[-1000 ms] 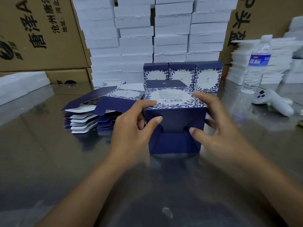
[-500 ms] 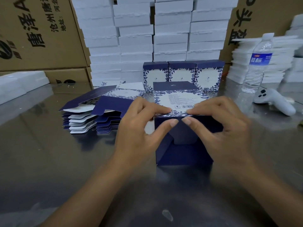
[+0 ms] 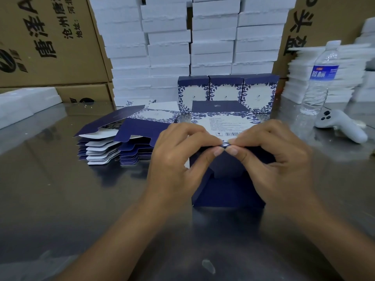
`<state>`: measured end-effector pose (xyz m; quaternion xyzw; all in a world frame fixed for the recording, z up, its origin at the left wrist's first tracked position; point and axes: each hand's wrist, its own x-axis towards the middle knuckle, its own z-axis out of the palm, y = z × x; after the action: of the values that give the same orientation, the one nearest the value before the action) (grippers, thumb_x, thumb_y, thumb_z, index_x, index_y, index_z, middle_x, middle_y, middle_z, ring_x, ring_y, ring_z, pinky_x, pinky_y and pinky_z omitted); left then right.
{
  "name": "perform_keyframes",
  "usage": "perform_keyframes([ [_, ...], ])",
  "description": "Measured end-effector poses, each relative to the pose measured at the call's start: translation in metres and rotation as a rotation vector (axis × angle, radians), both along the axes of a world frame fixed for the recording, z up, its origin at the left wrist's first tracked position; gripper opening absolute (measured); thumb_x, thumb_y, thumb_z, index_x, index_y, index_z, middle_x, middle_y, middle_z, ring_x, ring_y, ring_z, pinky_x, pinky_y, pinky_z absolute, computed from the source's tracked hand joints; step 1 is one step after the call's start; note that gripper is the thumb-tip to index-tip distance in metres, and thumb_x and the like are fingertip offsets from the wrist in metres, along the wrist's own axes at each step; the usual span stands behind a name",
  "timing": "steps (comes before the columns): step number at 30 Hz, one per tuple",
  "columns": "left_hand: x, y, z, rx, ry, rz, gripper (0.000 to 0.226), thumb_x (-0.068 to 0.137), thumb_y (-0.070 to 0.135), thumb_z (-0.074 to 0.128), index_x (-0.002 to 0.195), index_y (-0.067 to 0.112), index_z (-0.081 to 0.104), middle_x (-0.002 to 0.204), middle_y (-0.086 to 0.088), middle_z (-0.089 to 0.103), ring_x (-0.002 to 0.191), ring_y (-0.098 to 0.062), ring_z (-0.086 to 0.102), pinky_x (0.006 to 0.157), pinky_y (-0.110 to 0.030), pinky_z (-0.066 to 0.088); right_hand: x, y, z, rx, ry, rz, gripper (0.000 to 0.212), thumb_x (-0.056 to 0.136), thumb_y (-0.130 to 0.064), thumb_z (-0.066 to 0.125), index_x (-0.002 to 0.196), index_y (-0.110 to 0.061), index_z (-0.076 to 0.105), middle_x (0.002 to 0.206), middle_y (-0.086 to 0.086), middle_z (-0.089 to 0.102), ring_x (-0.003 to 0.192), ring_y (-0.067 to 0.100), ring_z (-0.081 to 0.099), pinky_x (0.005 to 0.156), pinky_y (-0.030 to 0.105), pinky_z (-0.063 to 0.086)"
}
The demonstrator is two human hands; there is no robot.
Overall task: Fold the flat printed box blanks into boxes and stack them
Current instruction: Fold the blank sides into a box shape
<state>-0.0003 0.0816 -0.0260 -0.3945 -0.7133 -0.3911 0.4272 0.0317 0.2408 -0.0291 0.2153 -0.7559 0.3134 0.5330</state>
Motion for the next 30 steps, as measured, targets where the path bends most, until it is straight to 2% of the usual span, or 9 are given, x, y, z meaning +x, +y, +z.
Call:
perform_keyframes([
  [6,0.0,0.0,0.0,-0.022,-0.024,-0.009,0.017,0.087,0.02,0.06,0.09,0.011,0.074,0.09,0.002,0.064,0.088,-0.016,0.058,0.076,-0.044,0.047,0.0,0.0,0.0,0.012,0.005,-0.009,0.007,0.08,-0.015,0.07,0.078,-0.008,0.072,0.073,0.004,0.059,0.07,0.024,0.055,0.066,0.028,0.042],
  [11,0.0,0.002,0.0,-0.017,-0.034,0.011,0.018,0.088,0.018,0.058,0.086,0.008,0.073,0.082,-0.004,0.064,0.08,-0.021,0.057,0.073,-0.044,0.044,-0.002,0.001,-0.001,0.015,0.018,-0.009,0.01,0.082,-0.019,0.071,0.079,-0.009,0.073,0.074,0.003,0.06,0.07,0.023,0.056,0.066,0.03,0.043],
  [19,-0.005,-0.002,0.001,0.01,-0.027,0.052,0.02,0.088,0.019,0.057,0.083,0.006,0.072,0.076,-0.002,0.064,0.076,-0.019,0.052,0.071,-0.039,0.042,-0.004,0.008,-0.001,0.07,0.066,-0.035,0.011,0.084,-0.016,0.069,0.082,-0.005,0.072,0.082,0.0,0.064,0.078,0.023,0.062,0.071,0.044,0.049],
  [26,-0.007,-0.003,0.0,0.061,-0.031,0.017,0.016,0.084,0.018,0.063,0.081,0.004,0.072,0.082,0.001,0.067,0.079,-0.017,0.06,0.071,-0.044,0.05,-0.004,0.006,0.0,0.021,-0.009,-0.025,0.009,0.082,-0.012,0.067,0.08,-0.004,0.071,0.082,-0.004,0.061,0.08,0.015,0.058,0.074,0.03,0.047],
  [30,-0.011,-0.009,-0.002,0.04,-0.003,0.012,0.015,0.083,0.014,0.067,0.084,0.0,0.072,0.09,-0.004,0.071,0.087,-0.017,0.066,0.078,-0.039,0.052,-0.004,0.008,0.0,0.01,-0.017,-0.028,0.01,0.083,-0.013,0.067,0.08,-0.005,0.071,0.08,-0.001,0.063,0.078,0.022,0.061,0.073,0.032,0.047],
])
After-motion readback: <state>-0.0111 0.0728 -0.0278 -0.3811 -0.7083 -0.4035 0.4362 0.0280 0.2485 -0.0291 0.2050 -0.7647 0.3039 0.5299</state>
